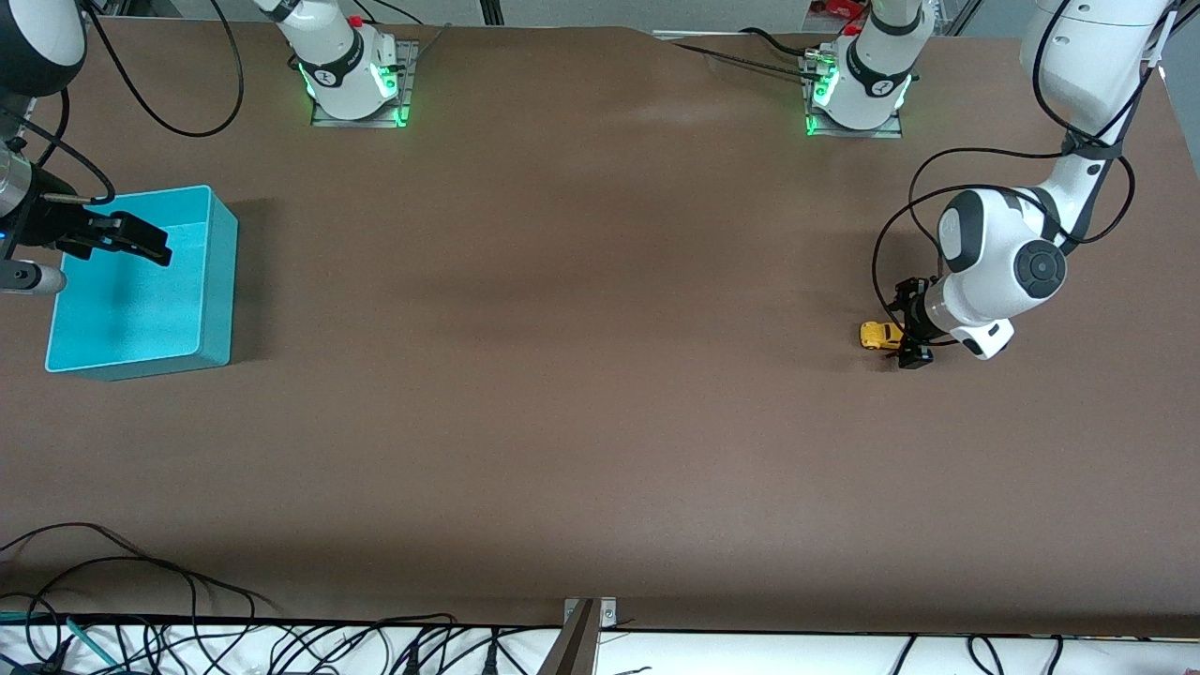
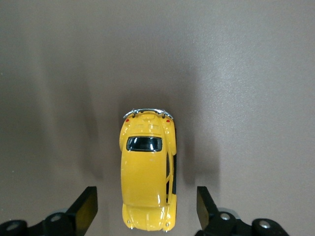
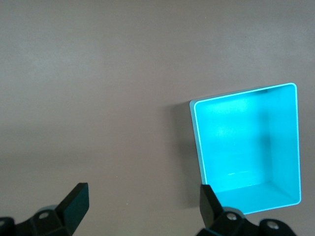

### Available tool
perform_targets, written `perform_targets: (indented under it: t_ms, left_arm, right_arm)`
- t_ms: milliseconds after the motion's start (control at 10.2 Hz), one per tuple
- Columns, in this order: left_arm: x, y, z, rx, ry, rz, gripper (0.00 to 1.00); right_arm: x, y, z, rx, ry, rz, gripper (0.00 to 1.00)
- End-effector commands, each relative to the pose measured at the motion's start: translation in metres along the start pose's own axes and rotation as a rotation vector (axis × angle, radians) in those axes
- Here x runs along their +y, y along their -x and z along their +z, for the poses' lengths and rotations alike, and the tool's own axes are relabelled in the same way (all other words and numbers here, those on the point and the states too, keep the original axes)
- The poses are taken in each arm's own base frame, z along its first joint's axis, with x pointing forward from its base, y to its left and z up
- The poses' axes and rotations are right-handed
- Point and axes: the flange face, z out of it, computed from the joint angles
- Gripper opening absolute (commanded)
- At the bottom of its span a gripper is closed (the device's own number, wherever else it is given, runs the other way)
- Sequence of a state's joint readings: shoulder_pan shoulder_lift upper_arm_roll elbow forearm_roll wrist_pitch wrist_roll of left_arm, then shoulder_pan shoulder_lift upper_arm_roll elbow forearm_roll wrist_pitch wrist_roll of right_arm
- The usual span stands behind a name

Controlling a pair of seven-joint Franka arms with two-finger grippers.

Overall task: Wind up and store yellow beetle car
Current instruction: 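Close the left gripper on the yellow car's body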

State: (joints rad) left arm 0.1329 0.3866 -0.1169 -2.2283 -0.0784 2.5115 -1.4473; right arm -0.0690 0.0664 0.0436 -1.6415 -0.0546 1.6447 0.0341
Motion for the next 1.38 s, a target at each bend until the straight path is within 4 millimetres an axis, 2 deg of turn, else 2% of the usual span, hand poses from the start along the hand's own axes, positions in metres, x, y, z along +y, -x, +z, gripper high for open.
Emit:
perform_targets:
  t_ms: [0, 197, 393, 491, 590, 786, 983, 1179, 1278]
  left_arm:
    - [-0.001, 0.000, 0.001, 0.021, 0.006, 0.002, 0.66]
    - [-0.002, 0.000, 0.000, 0.021, 0.004, 0.002, 0.38]
    - [-0.002, 0.000, 0.000, 0.021, 0.003, 0.002, 0.00]
    - [-0.001, 0.001, -0.003, 0.022, 0.006, 0.002, 0.00]
    - [0.003, 0.014, -0.015, 0.023, 0.007, -0.018, 0.00]
    - [0.007, 0.061, -0.016, 0.029, 0.010, -0.068, 0.00]
    - [0.005, 0.087, -0.010, 0.030, 0.001, -0.088, 0.00]
    - [0.005, 0.094, 0.009, 0.029, -0.017, -0.086, 0.00]
    - [0.008, 0.091, 0.012, 0.027, -0.020, -0.086, 0.00]
  right_arm:
    - [-0.001, 0.001, -0.002, 0.005, 0.019, 0.005, 1.00]
    - [-0.001, 0.001, -0.002, 0.005, 0.019, 0.007, 1.00]
    - [-0.001, 0.001, -0.002, 0.006, 0.019, 0.005, 1.00]
    - [-0.001, 0.001, -0.002, 0.005, 0.019, 0.005, 1.00]
    - [-0.001, 0.001, -0.002, 0.005, 0.019, 0.005, 1.00]
    - [-0.002, 0.001, -0.002, 0.005, 0.019, 0.005, 1.00]
    - [-0.002, 0.001, -0.002, 0.005, 0.019, 0.005, 1.00]
    - [-0.002, 0.001, -0.002, 0.005, 0.019, 0.005, 1.00]
    - [-0.002, 0.001, -0.002, 0.005, 0.019, 0.005, 1.00]
